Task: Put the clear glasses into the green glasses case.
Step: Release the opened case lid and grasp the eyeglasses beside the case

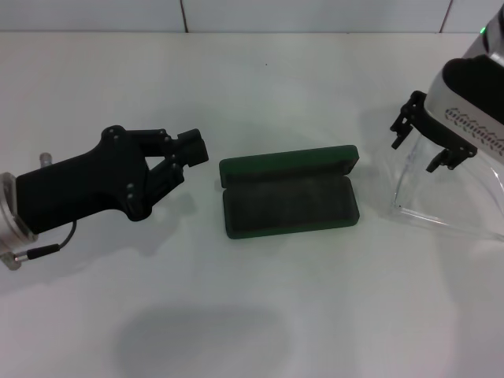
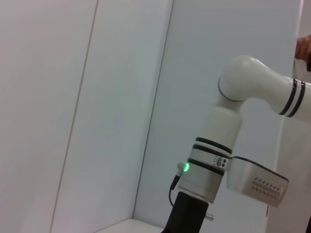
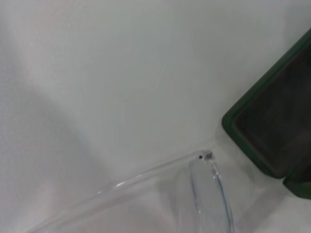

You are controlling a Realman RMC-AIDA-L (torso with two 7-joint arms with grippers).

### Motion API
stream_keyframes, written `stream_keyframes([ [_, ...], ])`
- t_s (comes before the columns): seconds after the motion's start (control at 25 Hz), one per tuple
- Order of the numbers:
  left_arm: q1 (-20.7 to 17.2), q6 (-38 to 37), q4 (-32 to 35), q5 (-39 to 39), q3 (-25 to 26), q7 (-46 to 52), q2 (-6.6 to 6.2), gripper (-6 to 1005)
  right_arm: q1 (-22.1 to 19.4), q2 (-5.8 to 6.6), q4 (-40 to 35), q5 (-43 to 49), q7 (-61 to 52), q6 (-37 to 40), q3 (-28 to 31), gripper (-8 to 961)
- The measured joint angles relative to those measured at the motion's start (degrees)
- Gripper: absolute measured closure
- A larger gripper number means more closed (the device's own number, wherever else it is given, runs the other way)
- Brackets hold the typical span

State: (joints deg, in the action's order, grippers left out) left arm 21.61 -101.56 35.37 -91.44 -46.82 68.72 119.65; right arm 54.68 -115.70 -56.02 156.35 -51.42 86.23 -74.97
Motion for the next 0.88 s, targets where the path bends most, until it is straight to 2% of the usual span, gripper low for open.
stream_keyframes([
  [0.24, 0.1, 0.0, -1.7, 0.1, 0.0, -2.2, 0.07, 906, 2.4, -0.14, 4.3, -0.6, 0.1, -1.9, -0.1, 407],
  [0.64, 0.2, 0.0, -3.2, 0.3, -0.1, -3.3, 0.06, 911, 3.9, -0.13, 9.9, -0.8, 0.2, -4.3, -0.3, 412],
  [0.88, 0.2, 0.0, -3.7, 0.3, 0.0, -3.3, 0.06, 914, 4.5, -0.13, 11.5, -0.8, -0.3, -5.8, -1.0, 469],
])
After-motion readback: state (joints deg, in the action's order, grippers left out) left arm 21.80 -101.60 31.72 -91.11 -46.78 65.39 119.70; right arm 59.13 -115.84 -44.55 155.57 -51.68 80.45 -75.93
